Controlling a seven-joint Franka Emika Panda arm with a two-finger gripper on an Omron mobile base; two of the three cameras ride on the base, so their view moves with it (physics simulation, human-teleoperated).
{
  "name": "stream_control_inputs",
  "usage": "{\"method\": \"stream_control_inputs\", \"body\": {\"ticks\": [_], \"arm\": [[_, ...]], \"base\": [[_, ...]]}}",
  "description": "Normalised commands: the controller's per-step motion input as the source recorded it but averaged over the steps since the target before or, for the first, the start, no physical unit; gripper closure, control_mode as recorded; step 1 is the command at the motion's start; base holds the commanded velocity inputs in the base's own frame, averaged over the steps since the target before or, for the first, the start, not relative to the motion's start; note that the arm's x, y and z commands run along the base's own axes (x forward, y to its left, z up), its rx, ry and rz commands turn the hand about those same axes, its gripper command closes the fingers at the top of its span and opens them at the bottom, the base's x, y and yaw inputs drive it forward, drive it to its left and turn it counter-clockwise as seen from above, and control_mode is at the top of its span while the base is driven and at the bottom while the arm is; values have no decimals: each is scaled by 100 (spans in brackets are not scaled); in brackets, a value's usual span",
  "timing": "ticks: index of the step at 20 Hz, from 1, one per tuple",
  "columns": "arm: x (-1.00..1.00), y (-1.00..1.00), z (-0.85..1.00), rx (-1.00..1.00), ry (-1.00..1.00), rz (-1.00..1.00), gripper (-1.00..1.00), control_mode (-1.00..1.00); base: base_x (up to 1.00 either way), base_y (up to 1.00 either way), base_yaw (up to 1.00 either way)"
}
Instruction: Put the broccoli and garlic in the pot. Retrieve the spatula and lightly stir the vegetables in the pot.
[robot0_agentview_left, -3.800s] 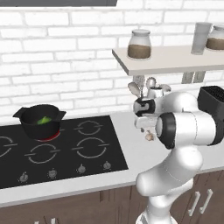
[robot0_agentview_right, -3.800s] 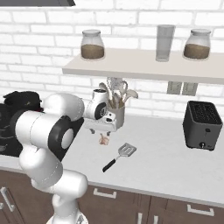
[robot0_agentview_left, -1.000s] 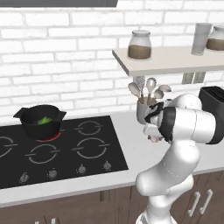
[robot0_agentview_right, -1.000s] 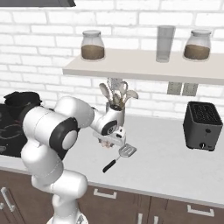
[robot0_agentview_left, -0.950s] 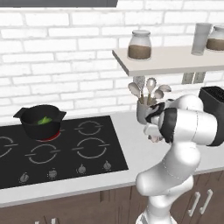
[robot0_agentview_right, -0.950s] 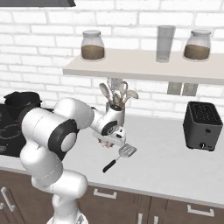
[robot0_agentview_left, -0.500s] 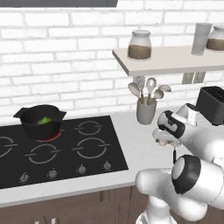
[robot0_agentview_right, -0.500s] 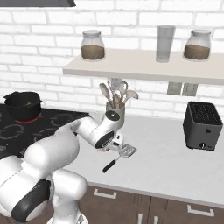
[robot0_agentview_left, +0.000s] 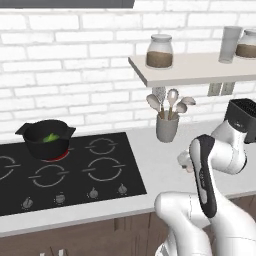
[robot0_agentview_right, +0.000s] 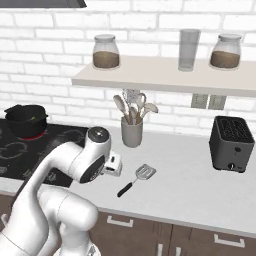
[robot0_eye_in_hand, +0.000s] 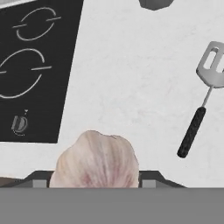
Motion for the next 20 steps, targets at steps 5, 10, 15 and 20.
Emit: {"method": "stream_control_inputs", "body": {"ticks": [5, 10, 15, 20], "arm": [[-60, 46, 100, 0, 0, 5, 100, -100], [-24, 41, 100, 0, 4, 3, 100, -100], [-20, 33, 88, 0, 19, 1, 100, -100], [-28, 0, 34, -1, 8, -8, 100, -100]], "base": [[0, 0, 0], [0, 0, 0], [0, 0, 0], [0, 0, 0]]}}
